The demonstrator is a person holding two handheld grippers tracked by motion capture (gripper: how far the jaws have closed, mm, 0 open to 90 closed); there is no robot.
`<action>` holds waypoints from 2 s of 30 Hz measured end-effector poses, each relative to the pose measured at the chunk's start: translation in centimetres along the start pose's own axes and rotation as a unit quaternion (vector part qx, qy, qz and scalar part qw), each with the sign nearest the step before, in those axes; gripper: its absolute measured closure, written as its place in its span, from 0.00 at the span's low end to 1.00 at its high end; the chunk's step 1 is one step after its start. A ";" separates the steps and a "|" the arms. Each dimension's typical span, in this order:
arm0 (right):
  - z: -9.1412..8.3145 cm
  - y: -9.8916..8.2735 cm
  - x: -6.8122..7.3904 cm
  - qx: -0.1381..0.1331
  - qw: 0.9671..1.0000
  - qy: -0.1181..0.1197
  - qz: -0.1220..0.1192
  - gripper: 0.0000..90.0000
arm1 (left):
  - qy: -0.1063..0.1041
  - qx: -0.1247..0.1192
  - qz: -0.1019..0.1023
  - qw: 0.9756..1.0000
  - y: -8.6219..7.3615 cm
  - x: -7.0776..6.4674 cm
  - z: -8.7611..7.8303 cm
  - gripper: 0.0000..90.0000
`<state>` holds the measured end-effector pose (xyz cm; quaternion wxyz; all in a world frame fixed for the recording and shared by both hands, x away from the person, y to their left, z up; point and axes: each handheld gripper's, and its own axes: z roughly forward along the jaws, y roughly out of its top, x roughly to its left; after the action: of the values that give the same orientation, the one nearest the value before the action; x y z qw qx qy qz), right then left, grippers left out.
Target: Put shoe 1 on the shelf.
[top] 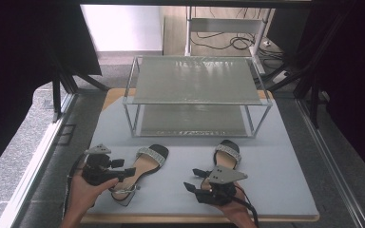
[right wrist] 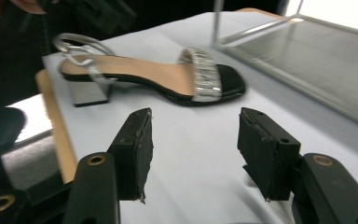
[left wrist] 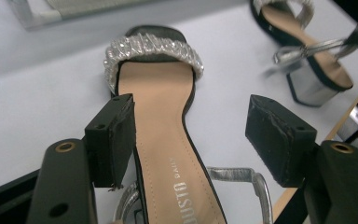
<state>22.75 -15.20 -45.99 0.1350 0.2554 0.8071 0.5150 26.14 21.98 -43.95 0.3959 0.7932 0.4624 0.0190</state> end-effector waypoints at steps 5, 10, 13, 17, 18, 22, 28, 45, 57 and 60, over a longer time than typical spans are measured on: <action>-1.3 0.0 -1.5 -0.010 1.000 -0.023 0.018 0.50 | 0.008 0.017 -0.008 1.000 1.1 -0.1 0.4 0.36; -2.5 0.0 -3.0 -0.023 0.998 -0.046 0.044 0.49 | 0.007 0.072 -0.007 0.997 2.3 0.2 1.2 0.35; -2.6 0.0 -3.3 -0.024 0.997 -0.051 0.048 0.49 | 0.007 0.087 0.001 0.996 2.5 0.1 1.3 0.35; -2.5 -0.3 -3.7 -0.018 0.997 -0.057 0.057 0.49 | 0.009 0.113 0.010 0.994 2.6 -0.2 2.1 0.35; -2.4 -0.4 -3.8 -0.016 0.996 -0.060 0.059 0.49 | 0.014 0.124 0.012 0.992 2.7 -0.3 2.6 0.34; -2.3 -0.6 -3.9 -0.014 0.995 -0.070 0.063 0.49 | 0.039 0.149 0.020 0.988 2.9 -0.3 3.8 0.32; -2.2 -0.9 -3.9 -0.014 0.994 -0.077 0.070 0.50 | 0.060 0.183 0.019 0.981 2.7 -0.1 5.4 0.30; -1.9 -1.0 -4.1 -0.005 0.994 -0.085 0.072 0.50 | 0.102 0.258 0.020 0.961 2.2 -0.1 8.4 0.41; -2.1 -1.2 -4.5 -0.005 0.993 -0.095 0.076 0.50 | 0.030 0.220 -0.013 0.975 2.5 2.2 6.8 0.47; -2.5 -1.2 -4.7 -0.010 0.992 -0.098 0.079 0.50 | 0.011 0.201 -0.017 0.979 2.9 2.2 5.7 0.47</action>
<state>25.13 -20.04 -46.17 0.1751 0.3659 0.7619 0.5049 31.74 19.44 -46.72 0.2237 0.8482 0.4747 -0.0718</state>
